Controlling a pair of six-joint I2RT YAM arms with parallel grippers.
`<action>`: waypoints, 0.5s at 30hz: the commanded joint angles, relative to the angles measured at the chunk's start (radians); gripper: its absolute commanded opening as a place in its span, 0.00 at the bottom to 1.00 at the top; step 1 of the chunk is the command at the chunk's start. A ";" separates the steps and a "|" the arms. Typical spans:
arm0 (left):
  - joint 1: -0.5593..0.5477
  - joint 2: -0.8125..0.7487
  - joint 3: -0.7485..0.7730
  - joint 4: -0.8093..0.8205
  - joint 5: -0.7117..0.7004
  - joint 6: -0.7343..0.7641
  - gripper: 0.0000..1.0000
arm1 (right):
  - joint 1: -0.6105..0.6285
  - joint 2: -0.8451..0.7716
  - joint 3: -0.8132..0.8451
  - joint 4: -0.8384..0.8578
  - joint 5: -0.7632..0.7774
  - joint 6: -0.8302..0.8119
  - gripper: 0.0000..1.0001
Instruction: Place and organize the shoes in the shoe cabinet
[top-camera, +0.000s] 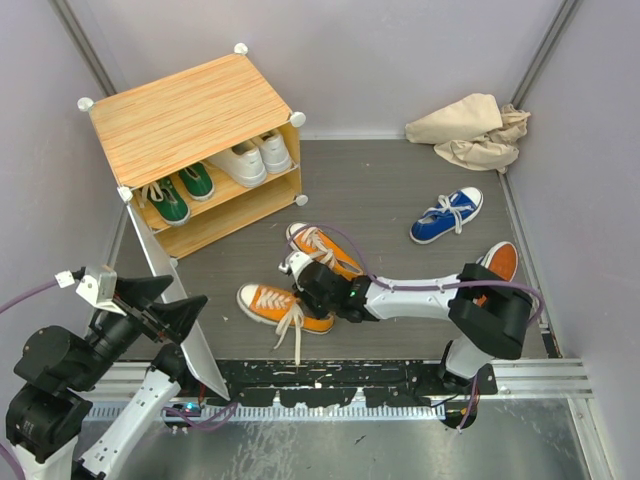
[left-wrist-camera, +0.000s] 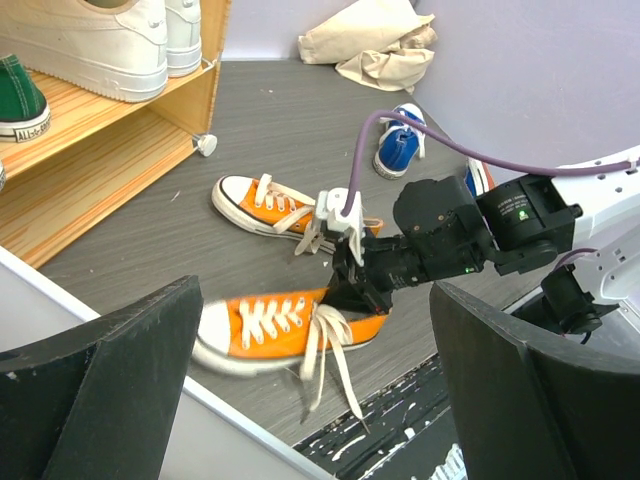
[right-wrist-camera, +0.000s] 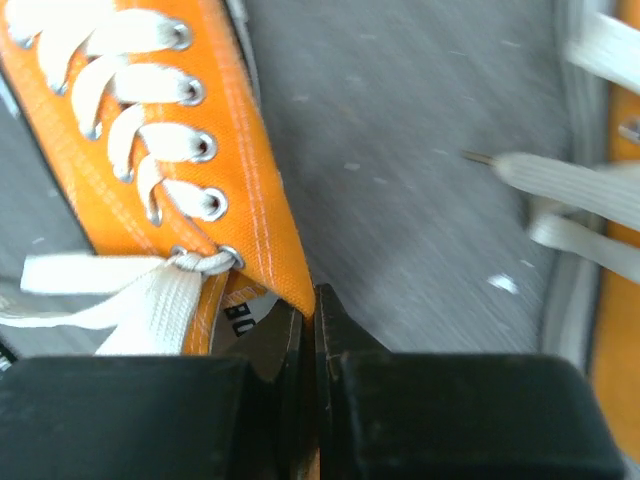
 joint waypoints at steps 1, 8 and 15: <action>0.000 -0.001 -0.015 -0.140 0.005 -0.024 0.98 | -0.041 -0.121 -0.030 0.070 0.314 0.151 0.01; -0.001 -0.002 -0.024 -0.130 0.016 -0.026 0.98 | -0.129 -0.185 -0.082 0.102 0.305 0.216 0.01; 0.000 -0.014 -0.021 -0.141 0.016 -0.029 0.98 | -0.152 -0.114 -0.039 0.133 0.225 0.193 0.22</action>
